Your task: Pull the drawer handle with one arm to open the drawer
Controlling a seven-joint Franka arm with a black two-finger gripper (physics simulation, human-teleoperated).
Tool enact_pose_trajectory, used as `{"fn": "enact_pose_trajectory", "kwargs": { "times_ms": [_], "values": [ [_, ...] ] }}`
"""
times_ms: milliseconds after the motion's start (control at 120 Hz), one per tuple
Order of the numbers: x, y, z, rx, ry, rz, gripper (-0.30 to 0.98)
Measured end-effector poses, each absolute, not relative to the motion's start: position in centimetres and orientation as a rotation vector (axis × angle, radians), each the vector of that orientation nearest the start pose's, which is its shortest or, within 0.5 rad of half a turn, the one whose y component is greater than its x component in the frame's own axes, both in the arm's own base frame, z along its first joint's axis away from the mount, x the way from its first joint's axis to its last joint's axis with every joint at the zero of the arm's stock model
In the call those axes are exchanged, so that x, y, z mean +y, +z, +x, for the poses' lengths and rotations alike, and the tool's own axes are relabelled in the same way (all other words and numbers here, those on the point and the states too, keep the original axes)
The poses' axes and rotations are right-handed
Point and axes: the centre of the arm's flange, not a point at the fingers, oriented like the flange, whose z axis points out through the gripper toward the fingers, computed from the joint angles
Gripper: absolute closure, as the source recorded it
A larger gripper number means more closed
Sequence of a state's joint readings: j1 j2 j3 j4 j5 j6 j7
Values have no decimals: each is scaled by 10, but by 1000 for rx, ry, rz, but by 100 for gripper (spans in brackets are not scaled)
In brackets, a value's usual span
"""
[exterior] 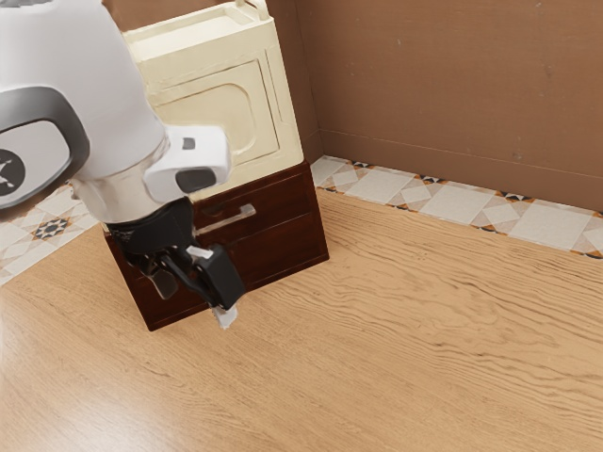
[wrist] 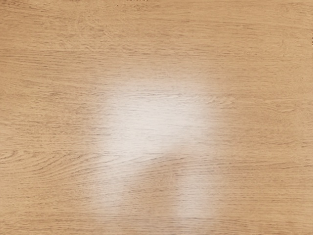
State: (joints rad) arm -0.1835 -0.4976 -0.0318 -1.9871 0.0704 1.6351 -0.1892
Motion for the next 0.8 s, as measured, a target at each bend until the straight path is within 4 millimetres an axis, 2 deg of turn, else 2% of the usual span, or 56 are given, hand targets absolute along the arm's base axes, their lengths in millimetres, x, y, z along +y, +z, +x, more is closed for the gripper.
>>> {"fn": "enact_pose_trajectory", "kwargs": {
  "times_ms": [75, 167, 242, 283, 342, 500, 600, 717, 800],
  "values": [
    [-84, 676, 379, 168, -392, -3005, 0],
    [-84, 675, 379, 302, -469, -2913, 0],
    [-83, 661, 385, 392, -450, -2861, 0],
    [-80, 647, 388, 432, -428, -2841, 0],
    [-68, 628, 391, 473, -417, -2831, 0],
    [-59, 615, 376, 606, -504, -2780, 0],
    [-54, 602, 380, 666, -519, -2737, 0],
    [-46, 601, 386, 707, -541, -2689, 0],
    [-23, 591, 406, 707, -513, -2668, 0]
  ]
}}
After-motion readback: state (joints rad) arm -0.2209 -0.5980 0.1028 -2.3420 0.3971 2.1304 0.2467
